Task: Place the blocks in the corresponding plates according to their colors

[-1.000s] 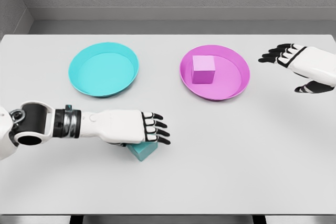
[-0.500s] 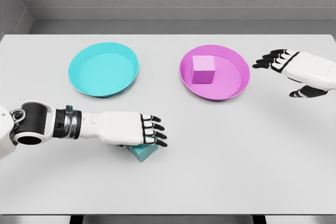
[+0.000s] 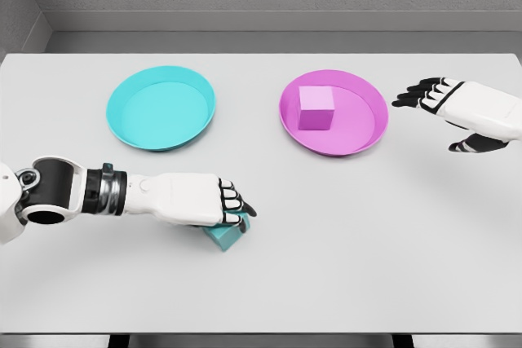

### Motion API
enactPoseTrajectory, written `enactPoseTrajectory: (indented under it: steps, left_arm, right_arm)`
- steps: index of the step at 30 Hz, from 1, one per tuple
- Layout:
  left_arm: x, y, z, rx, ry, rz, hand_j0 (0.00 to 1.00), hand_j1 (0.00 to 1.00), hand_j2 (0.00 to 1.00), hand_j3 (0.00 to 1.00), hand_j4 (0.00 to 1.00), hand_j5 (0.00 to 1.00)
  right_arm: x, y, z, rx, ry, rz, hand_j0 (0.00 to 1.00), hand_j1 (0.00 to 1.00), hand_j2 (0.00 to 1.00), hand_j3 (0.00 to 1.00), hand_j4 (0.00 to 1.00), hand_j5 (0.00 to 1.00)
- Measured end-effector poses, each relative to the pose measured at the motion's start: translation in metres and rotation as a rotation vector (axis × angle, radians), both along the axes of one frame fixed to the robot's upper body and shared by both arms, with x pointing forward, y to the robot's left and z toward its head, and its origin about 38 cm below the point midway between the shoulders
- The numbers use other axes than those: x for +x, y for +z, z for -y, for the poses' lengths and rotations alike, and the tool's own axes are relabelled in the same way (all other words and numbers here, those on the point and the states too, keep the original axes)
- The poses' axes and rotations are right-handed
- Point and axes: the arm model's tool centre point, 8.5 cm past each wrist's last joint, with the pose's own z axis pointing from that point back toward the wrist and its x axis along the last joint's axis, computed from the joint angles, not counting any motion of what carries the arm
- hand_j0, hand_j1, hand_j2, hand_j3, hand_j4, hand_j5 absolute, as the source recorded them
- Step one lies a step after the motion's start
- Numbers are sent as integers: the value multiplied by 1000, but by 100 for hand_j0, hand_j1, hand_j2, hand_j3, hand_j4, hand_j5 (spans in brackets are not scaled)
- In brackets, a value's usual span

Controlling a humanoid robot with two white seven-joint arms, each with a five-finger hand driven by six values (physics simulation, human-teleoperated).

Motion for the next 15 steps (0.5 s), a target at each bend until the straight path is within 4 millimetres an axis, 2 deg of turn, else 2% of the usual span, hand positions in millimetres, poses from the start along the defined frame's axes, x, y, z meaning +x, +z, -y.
enactPoseTrajectory:
  steps: [12, 15]
  left_arm:
    - [13, 21, -3, -49, 29, 22, 49, 49, 49, 49, 49, 49]
    - [25, 30, -10, -63, 71, 44, 49, 49, 49, 49, 49, 49]
  right_arm:
    - [0, 0, 1, -2, -3, -2, 100, 100, 100, 100, 100, 100]
    - [0, -1, 1, -2, -4, -4, 100, 100, 100, 100, 100, 100]
